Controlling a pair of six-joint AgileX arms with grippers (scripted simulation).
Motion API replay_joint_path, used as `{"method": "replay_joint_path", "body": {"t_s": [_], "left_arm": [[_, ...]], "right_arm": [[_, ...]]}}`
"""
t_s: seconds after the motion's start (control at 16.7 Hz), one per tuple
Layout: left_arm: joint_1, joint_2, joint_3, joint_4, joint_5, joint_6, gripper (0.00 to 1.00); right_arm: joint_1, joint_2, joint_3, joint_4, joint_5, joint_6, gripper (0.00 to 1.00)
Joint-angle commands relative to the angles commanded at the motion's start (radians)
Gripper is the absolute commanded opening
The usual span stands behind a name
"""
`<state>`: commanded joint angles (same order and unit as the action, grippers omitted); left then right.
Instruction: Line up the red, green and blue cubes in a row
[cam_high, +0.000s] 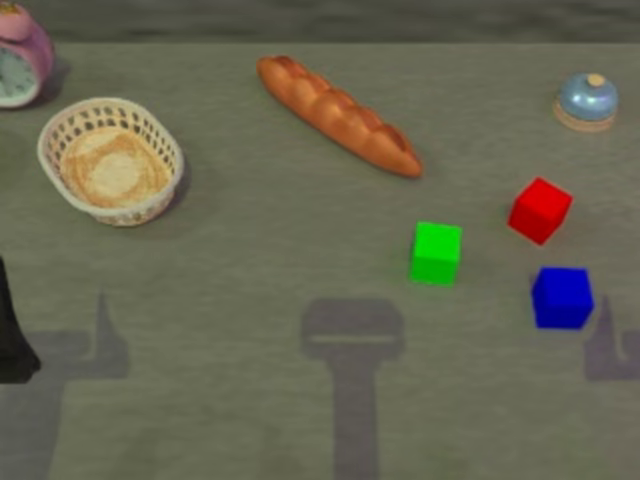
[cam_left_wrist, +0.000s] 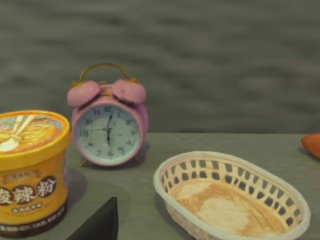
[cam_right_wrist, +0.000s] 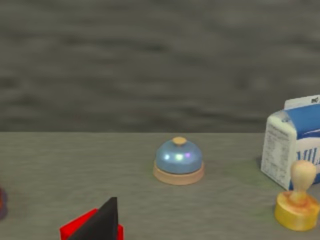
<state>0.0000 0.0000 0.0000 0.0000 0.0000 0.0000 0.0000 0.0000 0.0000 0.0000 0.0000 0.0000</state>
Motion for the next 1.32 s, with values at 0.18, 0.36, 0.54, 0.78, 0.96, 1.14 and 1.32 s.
{"method": "replay_joint_path", "body": {"t_s": [0.18, 0.36, 0.54, 0.78, 0.96, 1.14, 1.32], "left_arm": [[0.0, 0.0, 0.0, 0.0, 0.0, 0.0, 1.0], [0.0, 0.0, 0.0, 0.0, 0.0, 0.0, 1.0], [0.0, 0.0, 0.0, 0.0, 0.0, 0.0, 1.0], [0.0, 0.0, 0.0, 0.0, 0.0, 0.0, 1.0], [0.0, 0.0, 0.0, 0.0, 0.0, 0.0, 1.0], [0.0, 0.0, 0.0, 0.0, 0.0, 0.0, 1.0], [0.0, 0.0, 0.0, 0.0, 0.0, 0.0, 1.0]], "right_arm": [[0.002, 0.01, 0.01, -0.007, -0.001, -0.003, 1.0], [0.015, 0.101, 0.102, -0.071, -0.003, -0.033, 1.0], [0.034, 0.286, 0.287, -0.188, -0.004, -0.088, 1.0], [0.066, 0.675, 0.64, -0.405, -0.001, -0.188, 1.0], [0.094, 1.037, 0.939, -0.594, 0.003, -0.274, 1.0], [0.123, 1.41, 1.234, -0.787, 0.007, -0.361, 1.0], [0.15, 1.743, 1.502, -0.965, 0.009, -0.441, 1.0]]}}
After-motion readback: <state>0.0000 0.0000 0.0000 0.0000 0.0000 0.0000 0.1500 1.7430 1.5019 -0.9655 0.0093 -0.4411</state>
